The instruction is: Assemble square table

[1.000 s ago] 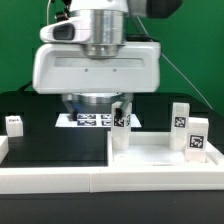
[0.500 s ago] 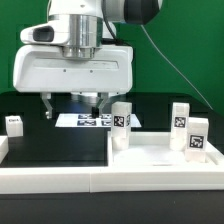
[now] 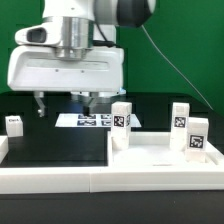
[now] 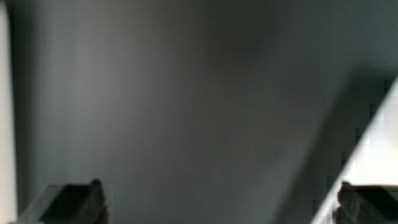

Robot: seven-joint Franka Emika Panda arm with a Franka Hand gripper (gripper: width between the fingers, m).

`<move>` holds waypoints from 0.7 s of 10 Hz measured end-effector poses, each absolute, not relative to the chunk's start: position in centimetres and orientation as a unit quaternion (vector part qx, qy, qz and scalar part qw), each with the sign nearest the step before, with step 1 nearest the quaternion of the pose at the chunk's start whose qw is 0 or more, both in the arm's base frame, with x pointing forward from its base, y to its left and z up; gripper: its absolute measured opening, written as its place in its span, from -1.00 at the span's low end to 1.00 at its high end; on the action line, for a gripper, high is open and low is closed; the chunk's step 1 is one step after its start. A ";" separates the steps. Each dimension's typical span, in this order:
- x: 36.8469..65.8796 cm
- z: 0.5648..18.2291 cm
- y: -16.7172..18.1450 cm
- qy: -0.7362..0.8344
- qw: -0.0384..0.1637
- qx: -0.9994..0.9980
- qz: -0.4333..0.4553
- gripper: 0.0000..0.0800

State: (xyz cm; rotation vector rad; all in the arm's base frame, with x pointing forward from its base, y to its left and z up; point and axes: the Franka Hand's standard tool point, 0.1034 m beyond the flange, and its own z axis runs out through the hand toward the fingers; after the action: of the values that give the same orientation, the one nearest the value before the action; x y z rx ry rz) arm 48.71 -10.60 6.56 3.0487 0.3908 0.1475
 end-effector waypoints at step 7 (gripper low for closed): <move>45.9 6.1 -14.7 0.126 0.035 0.991 0.037 0.62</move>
Offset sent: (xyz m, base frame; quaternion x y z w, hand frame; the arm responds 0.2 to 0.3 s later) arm 0.0035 -0.0159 0.0007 0.0416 0.0041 -0.0280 0.9987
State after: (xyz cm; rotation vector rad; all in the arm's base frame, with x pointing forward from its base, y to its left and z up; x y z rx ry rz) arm 45.94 -14.65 6.10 3.0445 0.3864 0.1152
